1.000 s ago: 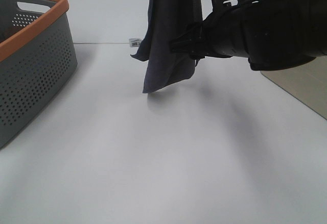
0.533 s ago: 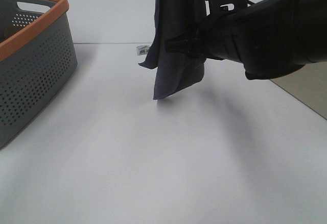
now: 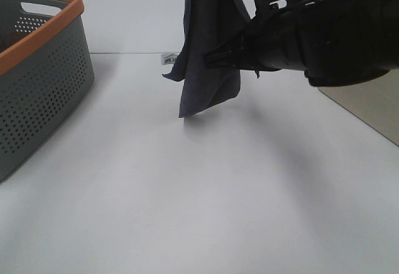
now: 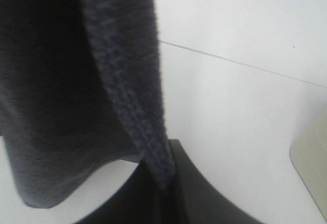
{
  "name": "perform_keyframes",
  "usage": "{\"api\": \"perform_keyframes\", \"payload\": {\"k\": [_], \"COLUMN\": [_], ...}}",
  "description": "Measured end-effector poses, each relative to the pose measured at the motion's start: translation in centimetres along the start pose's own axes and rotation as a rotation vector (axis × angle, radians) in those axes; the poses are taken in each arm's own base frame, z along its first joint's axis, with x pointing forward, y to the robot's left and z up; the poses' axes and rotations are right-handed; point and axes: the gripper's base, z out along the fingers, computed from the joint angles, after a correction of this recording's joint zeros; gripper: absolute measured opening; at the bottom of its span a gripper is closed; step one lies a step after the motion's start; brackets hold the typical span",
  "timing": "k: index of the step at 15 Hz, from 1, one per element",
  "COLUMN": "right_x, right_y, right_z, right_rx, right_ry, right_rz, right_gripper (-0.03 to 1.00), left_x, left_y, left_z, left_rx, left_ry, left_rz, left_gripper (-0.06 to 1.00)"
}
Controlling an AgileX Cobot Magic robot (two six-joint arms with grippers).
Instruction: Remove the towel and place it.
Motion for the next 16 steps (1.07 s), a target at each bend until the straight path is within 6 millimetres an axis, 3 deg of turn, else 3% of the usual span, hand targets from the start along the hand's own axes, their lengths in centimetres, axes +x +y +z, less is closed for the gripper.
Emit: {"api": "perform_keyframes", "payload": {"k": [7,11,13,16], "right_x": [-3.5,-2.2,-1.2,-1.3], "right_y": [-0.2,0.3,0.6,1.1], "right_z": [-6.2,-6.8,-7.3,-8.3], "right_rx": [-0.29,-0.368,-0.438,-0.539], "right_ry": [-0.224,-0.274,-0.284,-0.319], "right_rz": [-0.256,-0.539,-0.563,-0.517], "right_gripper": [0.0,0.0,0.0,0.0], "left_x": [2.7,2.9,3.0,3.0], "left_y": [-0.6,-0.8,-0.8,-0.8], "left_z": [1.0,0.9,0.9,0.9], "left_rx": [0.067,0.079,0.078,0.07], "left_ry": [0.233,0.265,0.271,0.275], "left_rz": [0.021,-0.02,-0.054,-0.11], "left_gripper": [0.0,0.0,0.0,0.0]}}
